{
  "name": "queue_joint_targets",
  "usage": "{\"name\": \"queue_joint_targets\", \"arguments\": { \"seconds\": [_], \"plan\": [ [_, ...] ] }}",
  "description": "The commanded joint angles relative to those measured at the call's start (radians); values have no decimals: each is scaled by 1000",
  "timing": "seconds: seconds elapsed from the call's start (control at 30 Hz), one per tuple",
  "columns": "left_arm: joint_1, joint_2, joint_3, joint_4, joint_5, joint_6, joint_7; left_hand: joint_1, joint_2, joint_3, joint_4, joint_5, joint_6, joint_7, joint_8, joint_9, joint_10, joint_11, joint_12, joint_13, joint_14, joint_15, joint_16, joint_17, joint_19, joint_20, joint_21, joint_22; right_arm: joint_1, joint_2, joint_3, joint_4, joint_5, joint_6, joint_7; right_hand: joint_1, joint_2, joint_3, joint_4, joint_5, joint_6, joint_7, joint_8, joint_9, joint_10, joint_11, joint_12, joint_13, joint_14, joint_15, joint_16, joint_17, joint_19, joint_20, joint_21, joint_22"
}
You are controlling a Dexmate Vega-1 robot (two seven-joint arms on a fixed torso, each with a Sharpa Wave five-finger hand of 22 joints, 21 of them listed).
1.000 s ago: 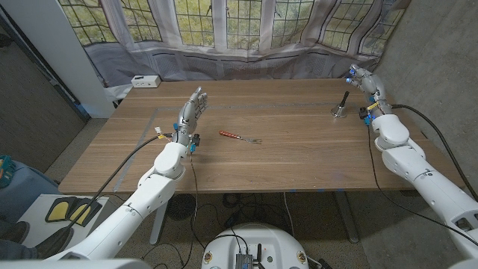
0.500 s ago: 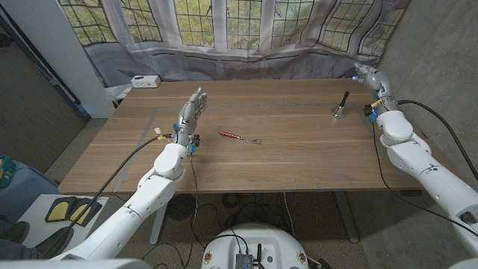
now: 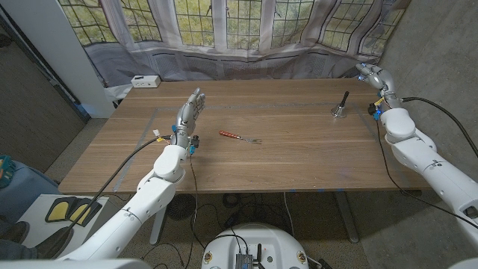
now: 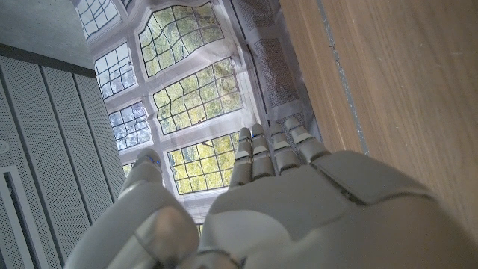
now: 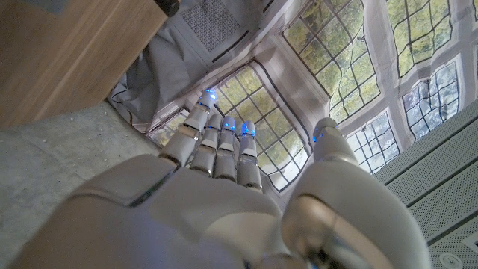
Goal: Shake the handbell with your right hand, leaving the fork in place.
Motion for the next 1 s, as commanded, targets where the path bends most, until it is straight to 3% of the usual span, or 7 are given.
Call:
{"name": "queue_joint_targets", "arguments": {
  "seconds": [0.03,0.13,0.33,0.57,1.0],
  "plan": [
    [4,-7,1,-2,8,0,9,5,8,6,-2,0,9,-3,1,2,5,-5,2,6,1,-9,0,3,-5,-2,2,3,13,-43,-24,-17,-60,-80,-42,21,1,12,0,4,-7,-4,-4,5,-1,-6,-6,6,1,-4,4,3,3,3,2,0],
    [2,-8,2,-1,12,0,9,5,8,6,-2,0,10,-2,1,2,4,-4,1,6,1,-9,0,3,-5,-1,2,3,16,-54,-31,-29,-75,-109,-47,43,2,19,-3,6,-16,-17,-7,5,5,-14,-5,7,2,-4,2,2,1,5,-2,0],
    [0,-19,4,11,34,-23,24,5,7,6,-2,-1,17,-3,3,2,6,-6,1,6,2,-11,1,3,-5,2,3,3,25,-72,-46,-52,-93,-176,-47,82,-12,29,-11,7,-26,0,-10,5,18,-7,-3,8,12,-8,1,-1,7,5,-4,0],
    [5,-22,2,7,44,-31,32,5,6,5,-3,-1,24,-7,4,1,13,-8,2,6,7,-14,3,3,-4,4,5,3,29,-106,-64,-101,-127,-265,-46,147,-39,46,-15,10,-7,-20,0,6,33,-25,0,13,7,-14,-9,-5,6,4,-11,0],
    [13,-21,-5,5,35,-37,25,4,5,5,-3,-1,28,-8,4,1,19,-11,3,6,10,-16,4,3,-3,6,6,2,60,-167,-121,-203,-208,-457,6,222,-54,66,-11,12,-26,-24,-8,6,7,-26,-16,13,-7,-20,-22,-8,-3,1,-18,0]
  ]
}}
